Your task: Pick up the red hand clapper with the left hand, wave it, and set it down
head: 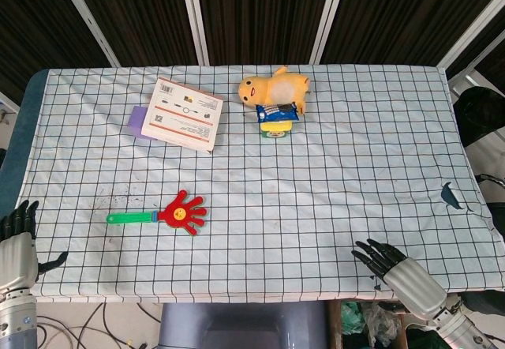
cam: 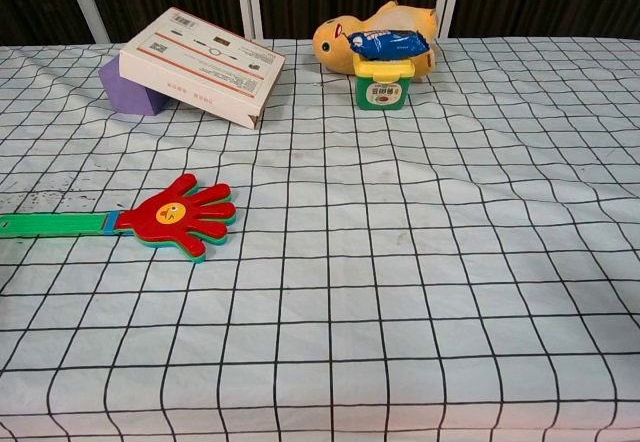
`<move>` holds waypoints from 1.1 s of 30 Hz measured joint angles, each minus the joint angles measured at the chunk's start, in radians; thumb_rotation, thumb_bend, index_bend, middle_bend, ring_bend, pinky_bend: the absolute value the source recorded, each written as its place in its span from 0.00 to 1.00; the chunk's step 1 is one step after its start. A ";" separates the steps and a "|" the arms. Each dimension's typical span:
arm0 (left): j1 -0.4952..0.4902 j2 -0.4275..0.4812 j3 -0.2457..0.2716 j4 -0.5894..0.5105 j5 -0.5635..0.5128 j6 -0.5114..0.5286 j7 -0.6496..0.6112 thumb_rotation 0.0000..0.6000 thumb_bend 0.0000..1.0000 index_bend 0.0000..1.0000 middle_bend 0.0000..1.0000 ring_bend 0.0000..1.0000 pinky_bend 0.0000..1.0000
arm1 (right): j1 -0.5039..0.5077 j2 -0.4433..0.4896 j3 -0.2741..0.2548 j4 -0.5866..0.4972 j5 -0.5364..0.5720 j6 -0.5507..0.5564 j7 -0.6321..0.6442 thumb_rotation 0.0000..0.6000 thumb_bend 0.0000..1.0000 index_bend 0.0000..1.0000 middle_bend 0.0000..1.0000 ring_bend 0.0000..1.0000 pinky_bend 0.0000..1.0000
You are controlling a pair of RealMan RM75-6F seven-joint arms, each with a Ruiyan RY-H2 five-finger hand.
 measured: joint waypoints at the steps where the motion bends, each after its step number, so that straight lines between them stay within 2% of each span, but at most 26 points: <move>1: 0.000 0.000 0.000 0.001 0.001 -0.001 0.000 1.00 0.04 0.00 0.00 0.00 0.00 | 0.000 0.000 0.000 -0.001 0.003 -0.001 0.001 1.00 0.04 0.00 0.00 0.00 0.15; 11: -0.013 -0.012 0.014 0.015 0.033 -0.023 0.008 1.00 0.04 0.00 0.00 0.00 0.00 | -0.011 -0.005 0.015 -0.007 0.041 0.014 0.003 1.00 0.08 0.00 0.00 0.00 0.15; 18: -0.065 -0.024 0.023 0.031 0.090 -0.087 0.038 1.00 0.04 0.00 0.00 0.00 0.02 | -0.067 -0.039 0.081 -0.034 0.186 0.067 -0.067 1.00 0.12 0.00 0.00 0.00 0.15; 21: -0.098 -0.029 0.017 0.030 0.094 -0.124 0.076 1.00 0.04 0.00 0.03 0.07 0.10 | -0.095 -0.055 0.117 -0.059 0.256 0.093 -0.084 1.00 0.12 0.00 0.00 0.00 0.15; 23: -0.123 -0.035 0.006 0.027 0.091 -0.145 0.116 1.00 0.05 0.05 0.10 0.14 0.14 | -0.105 -0.061 0.130 -0.075 0.276 0.096 -0.091 1.00 0.12 0.00 0.00 0.00 0.15; 27: -0.172 -0.052 -0.025 0.022 0.062 -0.177 0.211 1.00 0.08 0.23 0.13 0.17 0.15 | -0.106 -0.062 0.130 -0.084 0.273 0.087 -0.088 1.00 0.13 0.00 0.00 0.00 0.15; 33: -0.245 -0.104 -0.084 0.017 -0.067 -0.208 0.378 1.00 0.11 0.29 0.13 0.16 0.16 | -0.106 -0.057 0.133 -0.088 0.272 0.084 -0.067 1.00 0.13 0.00 0.00 0.00 0.15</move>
